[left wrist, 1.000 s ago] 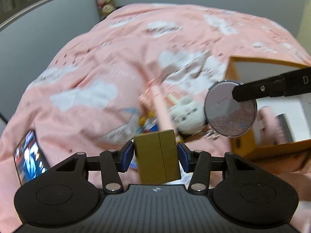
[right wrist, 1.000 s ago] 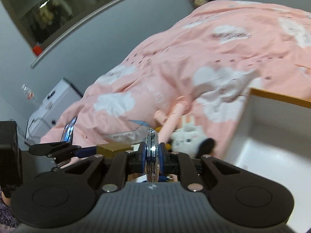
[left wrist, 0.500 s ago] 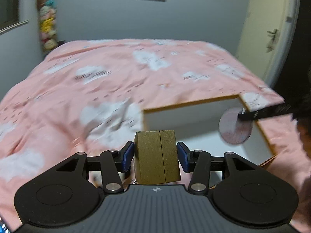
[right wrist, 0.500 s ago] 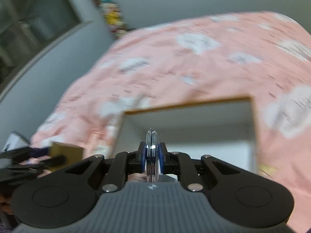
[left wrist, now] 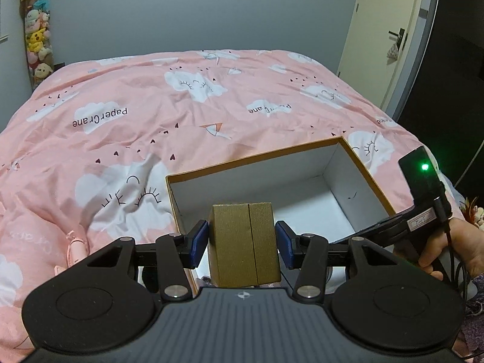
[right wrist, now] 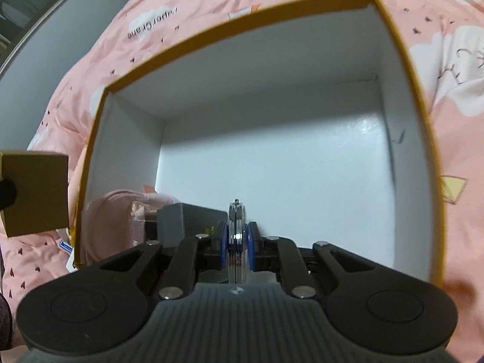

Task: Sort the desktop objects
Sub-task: 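Lower the mirror into the box and open the right gripper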

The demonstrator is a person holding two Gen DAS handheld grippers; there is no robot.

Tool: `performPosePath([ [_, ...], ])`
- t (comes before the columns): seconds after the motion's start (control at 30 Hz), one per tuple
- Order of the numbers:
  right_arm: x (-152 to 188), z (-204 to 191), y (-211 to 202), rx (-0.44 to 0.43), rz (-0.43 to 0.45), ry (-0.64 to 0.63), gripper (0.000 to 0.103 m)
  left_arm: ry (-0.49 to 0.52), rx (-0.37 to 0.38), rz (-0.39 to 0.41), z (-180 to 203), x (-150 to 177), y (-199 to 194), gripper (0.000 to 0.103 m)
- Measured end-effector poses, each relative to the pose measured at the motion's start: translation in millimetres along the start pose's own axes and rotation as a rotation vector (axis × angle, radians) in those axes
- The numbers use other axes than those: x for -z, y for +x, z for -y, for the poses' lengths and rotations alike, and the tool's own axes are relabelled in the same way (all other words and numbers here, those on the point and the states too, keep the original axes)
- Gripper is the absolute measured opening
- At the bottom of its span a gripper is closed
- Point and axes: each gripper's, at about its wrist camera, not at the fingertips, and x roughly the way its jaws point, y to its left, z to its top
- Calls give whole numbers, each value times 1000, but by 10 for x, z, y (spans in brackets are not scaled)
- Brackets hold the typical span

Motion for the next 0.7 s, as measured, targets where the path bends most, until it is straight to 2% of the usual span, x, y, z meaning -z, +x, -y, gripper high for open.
performPosePath([
  [0.1,26,13,50,-54,-51,12,15,10,10,-10,5,-16,60,56],
  [0.4,-31,134,147,-76,-94,39,14,39,57,-40,93,-79,282,56],
  [0.53,-33,92,160,-27,-119,-16,17,52,78,-57,139,-68,342,56],
  [0.7,-5,20,224,95,-139,-114,23,58,115,-73,173,-56,412,56],
])
